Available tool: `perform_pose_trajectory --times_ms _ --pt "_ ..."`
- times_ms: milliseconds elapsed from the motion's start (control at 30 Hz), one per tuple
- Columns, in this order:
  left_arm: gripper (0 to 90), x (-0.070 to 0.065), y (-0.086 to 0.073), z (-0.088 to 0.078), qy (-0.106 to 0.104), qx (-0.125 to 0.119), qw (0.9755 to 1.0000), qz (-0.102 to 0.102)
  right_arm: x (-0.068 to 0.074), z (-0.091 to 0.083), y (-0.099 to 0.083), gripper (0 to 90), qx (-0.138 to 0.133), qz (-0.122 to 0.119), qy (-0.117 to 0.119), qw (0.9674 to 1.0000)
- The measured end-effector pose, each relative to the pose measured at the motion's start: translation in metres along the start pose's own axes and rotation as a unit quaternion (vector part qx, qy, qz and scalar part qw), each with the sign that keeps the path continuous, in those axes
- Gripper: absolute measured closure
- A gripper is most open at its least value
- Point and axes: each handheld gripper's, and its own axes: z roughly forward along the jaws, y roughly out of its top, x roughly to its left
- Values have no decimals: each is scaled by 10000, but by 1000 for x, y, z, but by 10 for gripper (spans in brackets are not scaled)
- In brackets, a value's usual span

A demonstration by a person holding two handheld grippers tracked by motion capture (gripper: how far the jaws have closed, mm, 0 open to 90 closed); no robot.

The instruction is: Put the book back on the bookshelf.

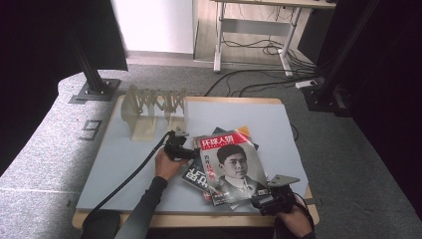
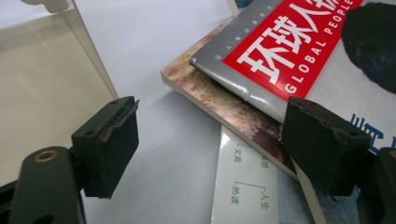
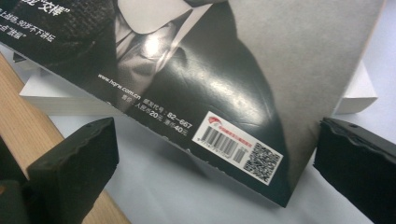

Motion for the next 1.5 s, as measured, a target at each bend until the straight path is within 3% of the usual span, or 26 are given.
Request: perform_pose_trajectory --times_ms 167,300,533,767,900,1033,1167,1367,1500 --pt "173 5 -10 -9 12 68 10000 36 -14 -11 8 23 -174 131 -82 9997" --pt "173 13 -26 -24 -66 26 9999 -76 -29 -10 19 88 -320 437 -15 9985" --pt "172 18 -50 -51 -115 27 9999 -102 -44 -5 45 99 -354 322 -58 9988" --pt "146 17 -77 -62 -103 307 9995 20 -64 18 72 50 -204 401 -88 9989" --pt "142 16 -81 -64 -69 361 9993 77 -74 33 88 8 -83 410 -91 9991" --pt "104 9 -82 -61 102 450 9981 404 -83 45 105 0 -114 463 -104 9988" --pt "100 9 -82 -61 88 445 9982 380 -92 56 120 0 -201 567 -57 9982" --pt "100 9 -82 -61 100 453 9981 401 -103 75 138 0 -88 474 -84 9988" --pt "100 9 -82 -61 105 452 9981 402 -107 83 146 0 -156 395 -50 9991"
